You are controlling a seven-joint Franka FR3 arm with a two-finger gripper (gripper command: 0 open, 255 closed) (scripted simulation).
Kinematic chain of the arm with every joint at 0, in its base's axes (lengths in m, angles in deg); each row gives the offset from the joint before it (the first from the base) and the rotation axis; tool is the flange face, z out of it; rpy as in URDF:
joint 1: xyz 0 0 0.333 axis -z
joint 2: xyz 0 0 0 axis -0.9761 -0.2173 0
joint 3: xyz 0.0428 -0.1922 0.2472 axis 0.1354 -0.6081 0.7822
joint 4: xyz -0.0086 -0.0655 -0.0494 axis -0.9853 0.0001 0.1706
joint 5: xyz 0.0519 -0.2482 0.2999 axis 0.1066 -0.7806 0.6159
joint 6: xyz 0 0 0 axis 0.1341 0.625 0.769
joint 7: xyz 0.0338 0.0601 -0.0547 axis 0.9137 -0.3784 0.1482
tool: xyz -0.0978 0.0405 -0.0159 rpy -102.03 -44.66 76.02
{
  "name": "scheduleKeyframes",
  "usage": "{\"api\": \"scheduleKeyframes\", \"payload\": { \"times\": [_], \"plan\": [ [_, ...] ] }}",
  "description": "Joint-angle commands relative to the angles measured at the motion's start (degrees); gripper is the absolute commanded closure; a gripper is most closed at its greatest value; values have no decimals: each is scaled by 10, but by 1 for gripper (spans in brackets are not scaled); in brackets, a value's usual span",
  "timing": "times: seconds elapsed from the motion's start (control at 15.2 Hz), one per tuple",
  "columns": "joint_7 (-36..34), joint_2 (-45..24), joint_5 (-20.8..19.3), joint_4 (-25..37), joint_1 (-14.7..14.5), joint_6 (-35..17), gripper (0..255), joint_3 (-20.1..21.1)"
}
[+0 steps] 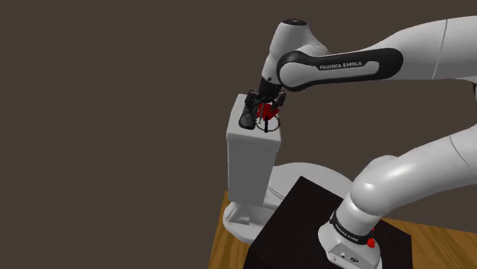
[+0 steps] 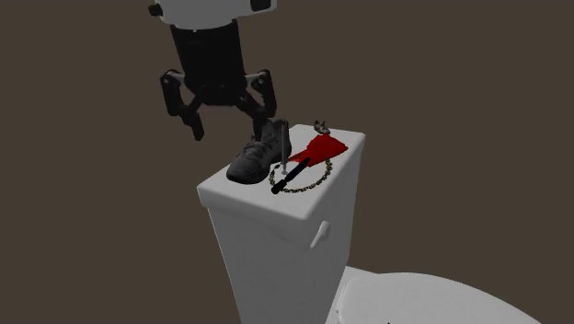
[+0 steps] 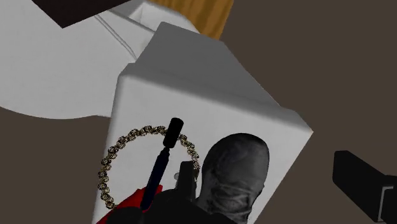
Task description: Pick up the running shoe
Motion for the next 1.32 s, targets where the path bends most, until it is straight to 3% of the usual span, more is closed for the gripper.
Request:
{"api": "scheduleKeyframes", "payload": {
  "times": [0.0,0.59,1.19,1.25],
  "plan": [
    [-54,-35,-17,10,25,-39,0,13],
    [-307,-184,-139,92,131,-139,0,58],
    [-340,-207,-168,57,137,-192,0,63],
    [-340,-207,-168,57,137,-192,255,63]
  ]
}}
